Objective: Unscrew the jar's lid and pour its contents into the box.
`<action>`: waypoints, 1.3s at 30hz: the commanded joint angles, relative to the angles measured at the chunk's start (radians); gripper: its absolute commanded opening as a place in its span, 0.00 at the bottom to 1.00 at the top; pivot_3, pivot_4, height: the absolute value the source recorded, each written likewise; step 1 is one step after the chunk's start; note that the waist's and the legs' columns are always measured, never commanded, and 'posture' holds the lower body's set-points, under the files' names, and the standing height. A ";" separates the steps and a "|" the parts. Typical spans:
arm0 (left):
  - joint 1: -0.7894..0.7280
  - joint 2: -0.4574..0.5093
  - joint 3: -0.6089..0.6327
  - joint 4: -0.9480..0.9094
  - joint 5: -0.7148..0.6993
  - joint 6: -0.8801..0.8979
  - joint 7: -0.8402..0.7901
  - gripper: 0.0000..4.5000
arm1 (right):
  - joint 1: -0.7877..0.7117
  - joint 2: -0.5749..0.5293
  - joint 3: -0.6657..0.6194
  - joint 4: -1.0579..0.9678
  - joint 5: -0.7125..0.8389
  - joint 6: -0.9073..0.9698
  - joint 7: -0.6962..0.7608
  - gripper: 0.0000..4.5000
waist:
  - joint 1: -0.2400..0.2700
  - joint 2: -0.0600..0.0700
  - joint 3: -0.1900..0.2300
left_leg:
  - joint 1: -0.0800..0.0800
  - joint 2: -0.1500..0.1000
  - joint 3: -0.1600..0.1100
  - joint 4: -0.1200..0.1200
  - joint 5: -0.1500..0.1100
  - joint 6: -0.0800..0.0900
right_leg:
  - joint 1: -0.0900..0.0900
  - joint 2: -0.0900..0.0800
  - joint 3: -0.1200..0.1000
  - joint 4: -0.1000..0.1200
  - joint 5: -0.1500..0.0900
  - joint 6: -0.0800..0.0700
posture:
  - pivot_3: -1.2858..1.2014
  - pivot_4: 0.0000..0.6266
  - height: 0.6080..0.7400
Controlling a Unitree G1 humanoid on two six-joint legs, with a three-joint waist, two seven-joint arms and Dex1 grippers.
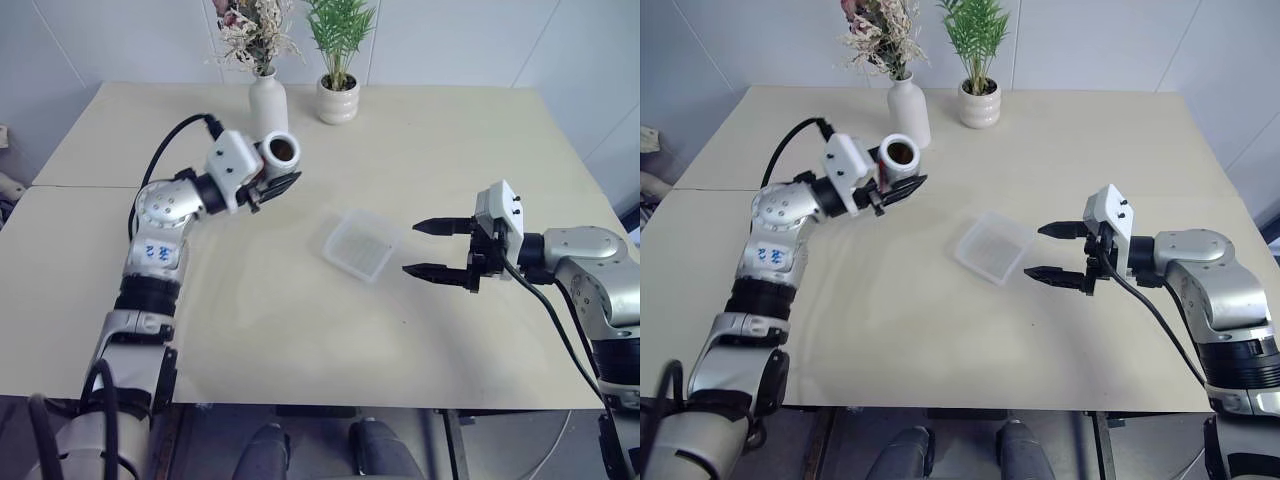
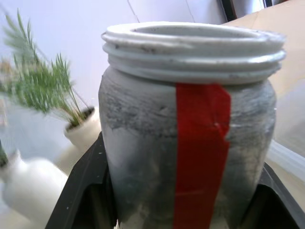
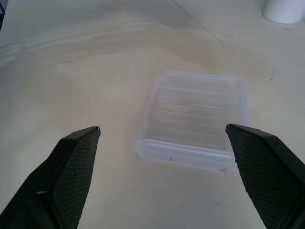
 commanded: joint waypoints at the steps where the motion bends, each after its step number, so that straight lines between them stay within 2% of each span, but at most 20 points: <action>1: -0.126 0.002 -0.107 0.118 0.188 -0.183 0.094 0.52 | 0.027 0.015 -0.050 -0.070 0.033 0.004 -0.038 0.99 | 0.002 0.000 0.000 | 0.000 0.000 0.001 0.000 0.000 0.000 | -0.001 0.000 0.001 0.000 0.000 0.000 | 0.52 0.24 1.00; 2: -0.144 0.002 -0.123 0.148 0.210 -0.214 0.105 0.52 | 0.030 0.017 -0.052 -0.076 0.036 0.007 -0.044 0.99 | 0.002 0.000 0.000 | 0.000 0.000 0.001 -0.001 0.000 0.000 | -0.001 0.000 0.001 0.000 0.000 0.000 | 0.52 0.24 1.00; 6: -0.317 0.010 -0.299 0.243 0.521 -0.416 0.351 0.52 | 0.082 0.038 -0.089 -0.122 0.067 0.037 -0.100 0.99 | 0.001 -0.001 0.001 | -0.004 -0.001 0.003 -0.001 0.000 0.000 | -0.006 0.000 0.002 0.001 0.000 0.000 | 0.52 0.24 1.00; 10: -0.485 0.023 -0.493 0.323 0.866 -0.482 0.775 0.52 | 0.114 0.063 -0.120 -0.158 0.092 0.062 -0.160 0.99 | -0.001 -0.002 0.001 | -0.014 -0.001 0.003 0.002 0.001 0.000 | -0.015 0.000 0.003 0.004 0.000 0.001 | 0.52 0.24 1.00; 11: -0.517 0.017 -0.548 0.347 0.948 -0.462 0.901 0.52 | 0.115 0.071 -0.126 -0.165 0.102 0.070 -0.174 0.99 | -0.004 -0.003 0.002 | -0.014 -0.004 0.003 0.001 0.001 0.000 | -0.016 0.000 0.003 0.004 0.000 0.001 | 0.52 0.24 1.00; 12: -0.552 0.015 -0.633 0.346 1.079 -0.406 1.107 0.52 | 0.115 0.081 -0.133 -0.173 0.111 0.078 -0.190 0.99 | -0.005 -0.003 0.002 | -0.014 -0.006 0.004 0.001 0.001 0.001 | -0.016 0.000 0.004 0.004 0.000 0.001 | 0.52 0.24 1.00; 15: -0.618 -0.014 -0.799 0.412 1.277 -0.339 1.447 0.52 | 0.109 0.102 -0.147 -0.191 0.131 0.097 -0.237 0.99 | -0.004 -0.003 0.002 | -0.014 -0.008 0.004 0.000 0.002 0.002 | -0.016 -0.001 0.004 0.005 0.001 0.001 | 0.52 0.24 1.00; 18: -0.641 -0.042 -0.896 0.505 1.358 -0.294 1.618 0.52 | 0.105 0.115 -0.157 -0.206 0.149 0.113 -0.269 0.99 | -0.003 -0.003 0.002 | -0.014 -0.012 0.004 0.000 0.003 0.005 | -0.017 0.000 0.005 0.007 0.001 0.003 | 0.52 0.24 1.00; 20: -0.635 -0.070 -0.963 0.569 1.419 -0.201 1.723 0.52 | 0.105 0.130 -0.170 -0.222 0.173 0.128 -0.298 0.99 | -0.003 -0.005 0.003 | -0.015 -0.014 0.005 0.000 0.005 0.006 | -0.018 -0.002 0.006 0.008 0.002 0.005 | 0.52 0.24 1.00; 23: -0.639 -0.096 -1.015 0.640 1.450 -0.133 1.782 0.52 | 0.111 0.129 -0.173 -0.241 0.188 0.143 -0.314 0.99 | 0.002 -0.006 0.003 | -0.016 -0.016 0.004 0.000 0.007 0.007 | -0.018 -0.003 0.006 0.009 0.003 0.007 | 0.52 0.24 1.00; 31: -0.685 -0.132 -0.998 0.699 1.398 -0.079 1.784 0.52 | 0.098 0.130 -0.164 -0.235 0.204 0.156 -0.326 0.99 | 0.005 -0.009 0.005 | -0.017 -0.019 0.004 0.000 0.008 0.007 | -0.018 -0.006 0.005 0.009 0.003 0.008 | 0.52 0.24 1.00; 37: -0.686 -0.139 -0.910 0.721 1.274 -0.134 1.648 0.52 | 0.075 0.127 -0.151 -0.219 0.207 0.154 -0.318 0.99 | 0.000 -0.009 0.005 | -0.017 -0.025 0.008 -0.001 0.010 0.011 | -0.021 -0.013 0.002 0.010 0.005 0.010 | 0.52 0.24 1.00; 39: -0.668 -0.125 -0.834 0.732 1.179 -0.190 1.533 0.52 | 0.073 0.124 -0.151 -0.216 0.207 0.153 -0.315 0.99 | 0.000 -0.009 0.005 | -0.017 -0.026 0.010 -0.001 0.010 0.011 | -0.023 -0.015 0.002 0.012 0.005 0.011 | 0.52 0.24 1.00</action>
